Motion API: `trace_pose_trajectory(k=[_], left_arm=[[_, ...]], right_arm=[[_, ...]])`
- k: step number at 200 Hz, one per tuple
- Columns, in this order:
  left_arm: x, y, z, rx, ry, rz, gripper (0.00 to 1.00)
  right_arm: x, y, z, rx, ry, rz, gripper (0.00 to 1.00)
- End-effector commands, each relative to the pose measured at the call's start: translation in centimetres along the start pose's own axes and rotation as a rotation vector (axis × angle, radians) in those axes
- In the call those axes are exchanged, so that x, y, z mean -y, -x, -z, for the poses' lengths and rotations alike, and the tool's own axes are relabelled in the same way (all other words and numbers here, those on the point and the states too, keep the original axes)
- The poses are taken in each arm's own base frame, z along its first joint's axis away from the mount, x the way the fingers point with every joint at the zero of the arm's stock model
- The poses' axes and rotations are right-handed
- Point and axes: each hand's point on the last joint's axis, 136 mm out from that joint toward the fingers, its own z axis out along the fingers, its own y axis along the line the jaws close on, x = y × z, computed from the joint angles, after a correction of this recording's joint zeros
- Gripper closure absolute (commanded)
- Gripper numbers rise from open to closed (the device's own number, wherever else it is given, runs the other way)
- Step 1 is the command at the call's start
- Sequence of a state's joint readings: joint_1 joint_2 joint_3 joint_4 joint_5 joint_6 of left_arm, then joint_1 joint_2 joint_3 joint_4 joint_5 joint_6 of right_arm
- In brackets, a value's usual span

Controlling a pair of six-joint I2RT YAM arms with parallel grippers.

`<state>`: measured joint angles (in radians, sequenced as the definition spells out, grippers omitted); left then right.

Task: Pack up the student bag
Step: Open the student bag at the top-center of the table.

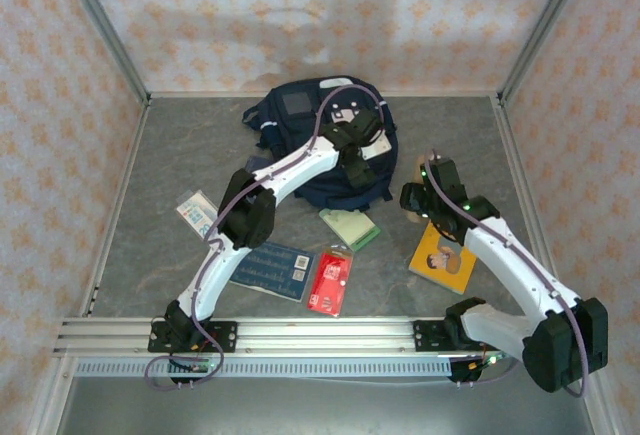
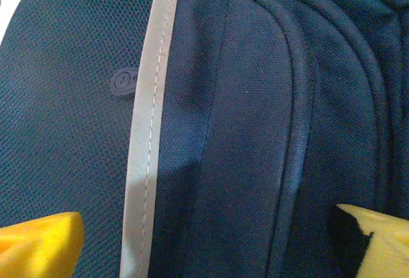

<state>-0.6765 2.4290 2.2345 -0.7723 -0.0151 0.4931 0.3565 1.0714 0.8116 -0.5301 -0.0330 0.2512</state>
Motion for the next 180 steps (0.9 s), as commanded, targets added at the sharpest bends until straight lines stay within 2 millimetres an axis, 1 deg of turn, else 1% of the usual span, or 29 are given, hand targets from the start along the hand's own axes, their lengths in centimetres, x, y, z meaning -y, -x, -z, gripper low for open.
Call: trace_pose_trajectory(k=[1, 2, 31, 37, 45, 64, 89, 102, 113, 123, 138, 155, 180], left_arm=[[-3.1, -0.5, -1.2, -0.025, 0.099, 0.026, 0.14], [-3.0, -0.5, -1.3, -0.025, 0.096, 0.027, 0.15], [-3.6, -0.4, -2.2, 0.008, 0.039, 0.102, 0.79], [-3.9, -0.3, -2.2, 0.015, 0.033, 0.119, 0.90], [-4.2, -0.2, -2.0, 0.024, 0.032, 0.135, 1.00], [-4.6, 0.4, -1.1, 0.058, 0.008, 0.158, 1.00], [-5.5, 2.4, 2.0, 0.138, -0.016, 0.193, 1.00], [-6.3, 3.5, 4.4, 0.181, -0.004, 0.195, 1.00], [-6.9, 4.3, 6.8, 0.222, -0.002, 0.198, 1.00], [-7.5, 5.2, 9.2, 0.269, 0.004, 0.213, 1.00], [-8.4, 6.2, 12.1, 0.333, 0.018, 0.242, 1.00], [-9.2, 6.8, 14.8, 0.379, 0.033, 0.248, 1.00], [-10.0, 7.0, 17.5, 0.427, 0.021, 0.272, 1.00]], right_arm=[[-0.5, 0.2, -0.1, 0.027, 0.040, -0.025, 0.63], [-0.5, 0.2, -0.1, 0.027, 0.042, -0.025, 0.63], [-0.8, -0.2, -0.7, 0.018, 0.057, -0.038, 0.63], [-0.8, -0.2, -0.7, 0.019, 0.058, -0.041, 0.63], [-0.8, -0.2, -0.7, 0.020, 0.061, -0.044, 0.64], [-1.0, 0.0, -0.8, 0.021, 0.067, -0.048, 0.64], [-1.1, 0.1, -0.8, 0.015, 0.064, -0.040, 0.64], [-1.2, 0.2, -0.7, 0.019, 0.070, -0.040, 0.64], [-1.4, 0.3, -0.4, 0.026, 0.082, -0.043, 0.64], [-1.7, 0.5, -0.2, 0.036, 0.106, -0.049, 0.64], [-2.3, 0.7, 0.2, 0.046, 0.142, -0.059, 0.64], [-2.9, 0.9, 0.5, 0.046, 0.174, -0.066, 0.64], [-3.9, 1.3, 0.9, 0.054, 0.231, -0.082, 0.64]])
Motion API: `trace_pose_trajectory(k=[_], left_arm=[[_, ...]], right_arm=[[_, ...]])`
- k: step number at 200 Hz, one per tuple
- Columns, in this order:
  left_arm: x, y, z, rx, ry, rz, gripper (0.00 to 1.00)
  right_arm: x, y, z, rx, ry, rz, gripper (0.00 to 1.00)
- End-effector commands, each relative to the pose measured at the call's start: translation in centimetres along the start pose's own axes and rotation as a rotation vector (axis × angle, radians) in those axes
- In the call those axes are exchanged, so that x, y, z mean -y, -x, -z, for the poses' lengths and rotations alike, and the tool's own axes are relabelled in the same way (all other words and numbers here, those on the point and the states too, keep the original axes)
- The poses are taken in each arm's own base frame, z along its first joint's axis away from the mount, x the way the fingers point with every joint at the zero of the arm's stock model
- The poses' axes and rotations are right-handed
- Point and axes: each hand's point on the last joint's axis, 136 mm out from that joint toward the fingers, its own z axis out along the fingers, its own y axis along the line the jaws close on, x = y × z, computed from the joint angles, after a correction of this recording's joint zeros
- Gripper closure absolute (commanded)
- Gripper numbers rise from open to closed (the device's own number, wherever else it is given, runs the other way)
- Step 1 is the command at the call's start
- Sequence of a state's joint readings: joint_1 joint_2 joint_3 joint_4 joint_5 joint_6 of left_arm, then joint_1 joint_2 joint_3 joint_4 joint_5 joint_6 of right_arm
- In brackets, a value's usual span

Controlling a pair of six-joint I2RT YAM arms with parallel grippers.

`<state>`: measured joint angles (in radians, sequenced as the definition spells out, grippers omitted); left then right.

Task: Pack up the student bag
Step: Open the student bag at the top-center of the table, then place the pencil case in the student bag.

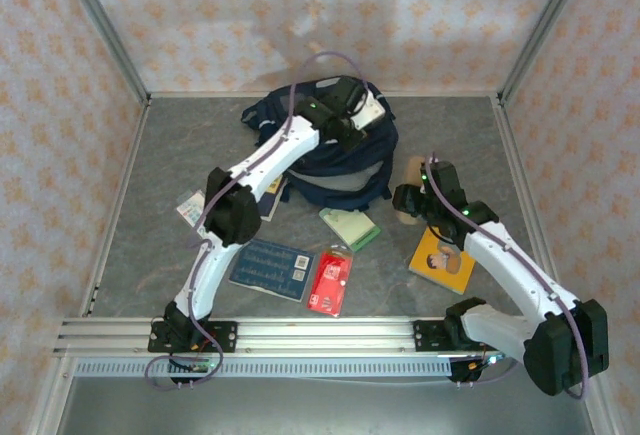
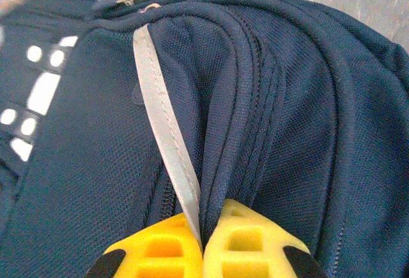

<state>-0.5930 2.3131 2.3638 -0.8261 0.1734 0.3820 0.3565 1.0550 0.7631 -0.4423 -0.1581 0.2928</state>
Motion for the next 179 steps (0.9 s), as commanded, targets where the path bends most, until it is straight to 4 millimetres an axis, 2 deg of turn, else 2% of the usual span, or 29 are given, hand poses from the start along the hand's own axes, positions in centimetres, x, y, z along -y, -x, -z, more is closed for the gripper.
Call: trace_pose_trajectory(k=[1, 39, 60, 81, 111, 148, 179], left_arm=[[-3.0, 5.8, 8.3, 0.217, 0.069, 0.062, 1.00], [-4.0, 6.9, 10.8, 0.313, -0.050, 0.169, 1.00], [-4.6, 7.8, 12.3, 0.376, -0.098, 0.214, 1.00], [-4.4, 8.5, 13.2, 0.411, -0.131, 0.211, 1.00], [-4.2, 9.2, 13.9, 0.444, -0.169, 0.221, 1.00], [-4.3, 9.8, 14.2, 0.478, -0.207, 0.249, 1.00], [-4.3, 10.5, 14.6, 0.513, -0.244, 0.271, 1.00]], right_arm=[[-2.0, 1.9, 1.0, 0.065, 0.099, -0.031, 0.64], [-4.4, 2.9, 0.8, 0.086, 0.226, -0.089, 0.63], [-5.9, 3.6, -0.1, 0.081, 0.296, -0.155, 0.63], [-7.7, 4.7, -1.2, 0.083, 0.385, -0.221, 0.63], [-10.4, 6.2, -4.5, 0.050, 0.475, -0.270, 0.63], [-15.8, 8.2, -8.0, 0.036, 0.632, -0.261, 0.59], [-19.4, 9.0, -11.7, 0.033, 0.660, -0.248, 0.58]])
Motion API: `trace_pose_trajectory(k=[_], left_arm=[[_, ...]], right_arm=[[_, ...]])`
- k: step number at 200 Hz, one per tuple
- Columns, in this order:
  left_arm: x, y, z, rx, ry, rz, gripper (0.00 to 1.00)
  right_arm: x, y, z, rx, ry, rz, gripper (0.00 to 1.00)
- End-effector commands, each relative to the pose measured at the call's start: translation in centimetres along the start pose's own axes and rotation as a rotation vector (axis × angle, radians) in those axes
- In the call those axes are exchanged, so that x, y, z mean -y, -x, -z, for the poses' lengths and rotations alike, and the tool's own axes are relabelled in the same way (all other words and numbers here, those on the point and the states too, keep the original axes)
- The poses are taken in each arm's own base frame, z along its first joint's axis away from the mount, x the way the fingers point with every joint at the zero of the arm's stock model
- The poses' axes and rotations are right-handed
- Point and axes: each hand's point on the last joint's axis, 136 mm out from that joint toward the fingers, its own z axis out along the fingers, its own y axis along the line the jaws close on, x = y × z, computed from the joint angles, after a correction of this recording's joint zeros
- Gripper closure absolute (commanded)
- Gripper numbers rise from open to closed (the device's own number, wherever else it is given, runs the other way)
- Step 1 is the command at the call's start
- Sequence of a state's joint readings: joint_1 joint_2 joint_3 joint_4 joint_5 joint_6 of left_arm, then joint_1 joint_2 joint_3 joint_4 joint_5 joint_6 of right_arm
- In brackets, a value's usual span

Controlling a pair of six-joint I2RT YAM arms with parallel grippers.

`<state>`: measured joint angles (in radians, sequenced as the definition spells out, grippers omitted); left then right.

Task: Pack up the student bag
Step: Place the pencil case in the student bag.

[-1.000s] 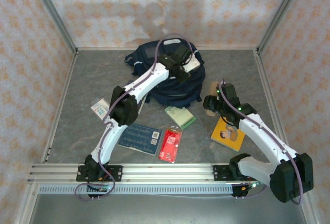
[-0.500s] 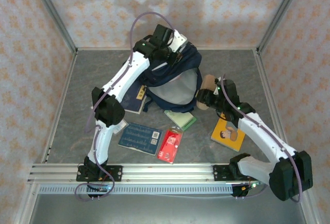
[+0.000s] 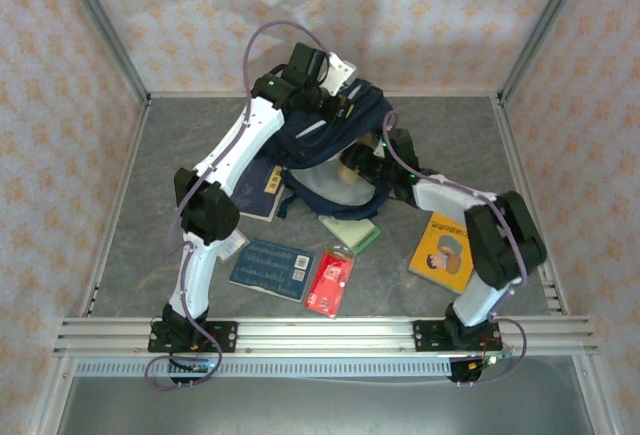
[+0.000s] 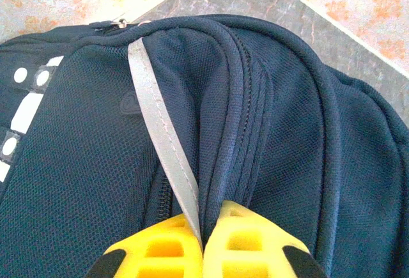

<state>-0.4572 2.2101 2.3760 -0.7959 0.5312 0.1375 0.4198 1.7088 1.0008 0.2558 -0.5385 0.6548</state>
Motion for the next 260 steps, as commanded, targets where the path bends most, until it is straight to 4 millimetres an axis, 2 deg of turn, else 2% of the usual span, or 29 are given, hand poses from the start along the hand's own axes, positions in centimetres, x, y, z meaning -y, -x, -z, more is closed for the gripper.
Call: trace_pose_trajectory(k=[1, 23, 43, 53, 63, 70, 93, 111, 133, 159, 196, 213, 237, 260], left_arm=[[2.9, 8.4, 6.2, 0.291, -0.072, -0.065, 1.00], [2.9, 9.0, 6.4, 0.320, -0.088, -0.051, 1.00], [2.8, 9.7, 6.7, 0.348, -0.108, -0.037, 1.00], [2.7, 9.9, 6.8, 0.358, -0.112, -0.035, 1.00], [2.5, 10.0, 6.8, 0.361, -0.114, -0.033, 1.00], [2.2, 10.0, 6.8, 0.361, -0.114, -0.027, 1.00], [1.0, 10.0, 7.0, 0.365, -0.119, 0.004, 1.00], [0.3, 9.9, 7.1, 0.366, -0.118, 0.018, 1.00], [-0.4, 9.9, 7.2, 0.369, -0.116, 0.031, 1.00], [-1.4, 9.8, 7.1, 0.371, -0.103, 0.050, 1.00], [-2.7, 9.0, 6.2, 0.350, -0.072, 0.071, 1.00], [-2.9, 8.7, 5.8, 0.338, -0.072, 0.080, 1.00], [-3.2, 8.1, 5.0, 0.320, -0.075, 0.106, 1.00], [-2.7, 7.4, 3.5, 0.295, -0.097, 0.134, 1.00]], right_arm=[[-5.4, 2.3, -2.4, 0.063, 0.164, 0.044, 0.58], [-5.8, 3.6, -6.1, 0.097, 0.191, -0.012, 0.55], [-5.8, 4.0, -10.3, 0.097, 0.220, -0.084, 0.51], [-6.3, 3.9, -12.2, 0.095, 0.242, -0.097, 0.40], [-6.5, 3.5, -13.9, 0.082, 0.241, -0.099, 0.18], [-6.7, 3.4, -14.6, 0.077, 0.239, -0.094, 0.09], [-6.4, 3.4, -14.8, 0.089, 0.217, -0.066, 0.01], [-5.8, 3.5, -13.6, 0.088, 0.160, -0.003, 0.00], [-6.2, 3.6, -12.1, 0.077, 0.146, 0.048, 0.00], [-5.5, 3.9, -9.0, 0.107, 0.051, 0.136, 0.00], [-4.6, 4.3, -3.1, 0.178, -0.067, 0.240, 0.03], [-3.6, 4.1, -0.4, 0.188, -0.159, 0.277, 0.06], [-1.3, 4.2, 4.4, 0.236, -0.326, 0.280, 0.11], [-0.5, 3.1, 8.6, 0.240, -0.398, 0.289, 0.20]])
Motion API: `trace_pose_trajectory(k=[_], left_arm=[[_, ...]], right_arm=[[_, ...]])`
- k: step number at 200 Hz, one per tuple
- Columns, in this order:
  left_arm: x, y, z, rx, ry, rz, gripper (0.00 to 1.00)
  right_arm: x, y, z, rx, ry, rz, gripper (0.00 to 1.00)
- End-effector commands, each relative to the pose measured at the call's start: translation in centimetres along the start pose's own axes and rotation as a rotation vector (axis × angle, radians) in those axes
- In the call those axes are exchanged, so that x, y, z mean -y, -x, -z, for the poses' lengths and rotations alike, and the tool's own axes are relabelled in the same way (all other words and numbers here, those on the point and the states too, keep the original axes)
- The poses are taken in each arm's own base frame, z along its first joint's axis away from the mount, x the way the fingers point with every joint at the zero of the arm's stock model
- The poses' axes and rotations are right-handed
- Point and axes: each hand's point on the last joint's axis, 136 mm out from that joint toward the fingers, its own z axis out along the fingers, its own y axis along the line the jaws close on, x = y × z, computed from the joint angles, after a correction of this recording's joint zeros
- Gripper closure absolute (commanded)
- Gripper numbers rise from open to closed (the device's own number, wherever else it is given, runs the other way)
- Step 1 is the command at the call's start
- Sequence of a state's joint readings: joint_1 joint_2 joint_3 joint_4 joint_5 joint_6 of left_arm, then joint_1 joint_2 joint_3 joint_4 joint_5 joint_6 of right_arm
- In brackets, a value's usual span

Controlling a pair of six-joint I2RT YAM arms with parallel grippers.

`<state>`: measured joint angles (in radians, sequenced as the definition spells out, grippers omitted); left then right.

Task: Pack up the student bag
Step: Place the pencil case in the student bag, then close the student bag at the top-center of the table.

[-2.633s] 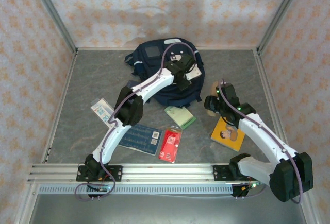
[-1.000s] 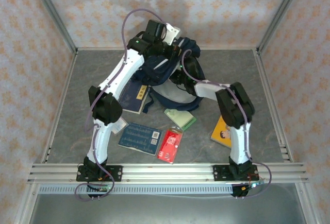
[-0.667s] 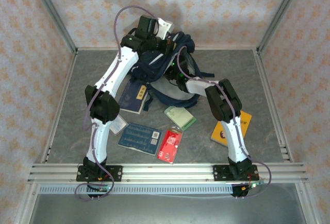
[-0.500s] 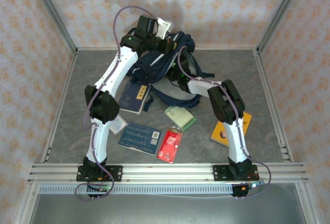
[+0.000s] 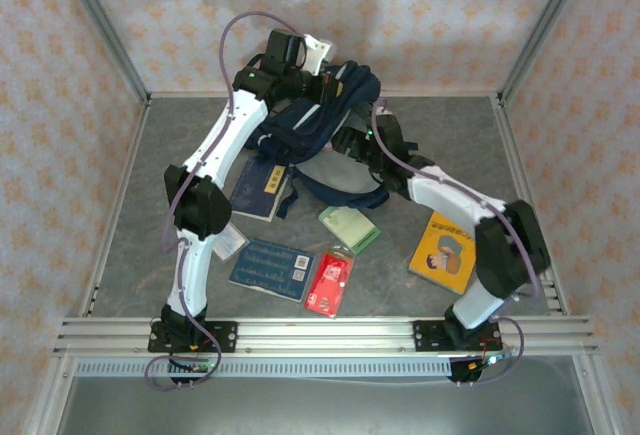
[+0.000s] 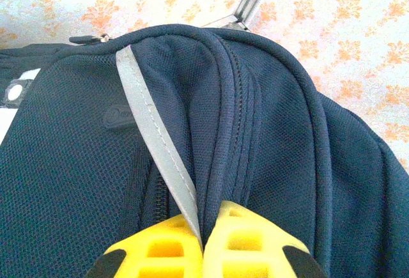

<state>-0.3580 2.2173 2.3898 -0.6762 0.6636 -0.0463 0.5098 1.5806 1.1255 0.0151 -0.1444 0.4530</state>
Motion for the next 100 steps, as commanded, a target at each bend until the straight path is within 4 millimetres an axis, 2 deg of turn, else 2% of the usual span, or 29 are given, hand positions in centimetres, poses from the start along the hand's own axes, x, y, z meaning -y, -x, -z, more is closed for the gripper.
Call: trace_pose_trajectory(k=[1, 23, 28, 41, 55, 65, 82, 100], left_arm=[[1.8, 4.3, 0.8, 0.149, -0.059, -0.054, 1.00], [2.6, 2.4, -1.0, 0.097, -0.069, -0.060, 1.00], [2.9, 2.0, -1.4, 0.087, -0.074, -0.062, 1.00], [3.5, 0.9, -2.6, 0.055, -0.076, -0.064, 1.00], [4.2, -0.3, -3.9, 0.023, -0.075, -0.066, 1.00], [4.6, -1.2, -4.8, -0.002, -0.069, -0.066, 1.00], [5.1, -2.8, -6.0, -0.048, -0.061, -0.061, 1.00], [5.7, -3.3, -5.8, -0.072, -0.055, -0.033, 0.80]], right_arm=[[3.6, -0.7, 4.3, 0.000, -0.172, 0.063, 0.21], [4.2, -2.7, 7.9, -0.029, -0.136, 0.102, 0.32], [4.3, -3.3, 8.6, -0.043, -0.122, 0.102, 0.37], [4.6, -5.3, 10.0, -0.093, -0.082, 0.092, 0.58], [4.4, -8.0, 10.8, -0.167, -0.031, 0.090, 0.69], [4.5, -9.9, 11.2, -0.226, -0.024, 0.101, 0.72], [4.9, -12.3, 12.0, -0.297, -0.046, 0.146, 0.71], [5.8, -13.6, 12.6, -0.326, -0.087, 0.172, 0.68]])
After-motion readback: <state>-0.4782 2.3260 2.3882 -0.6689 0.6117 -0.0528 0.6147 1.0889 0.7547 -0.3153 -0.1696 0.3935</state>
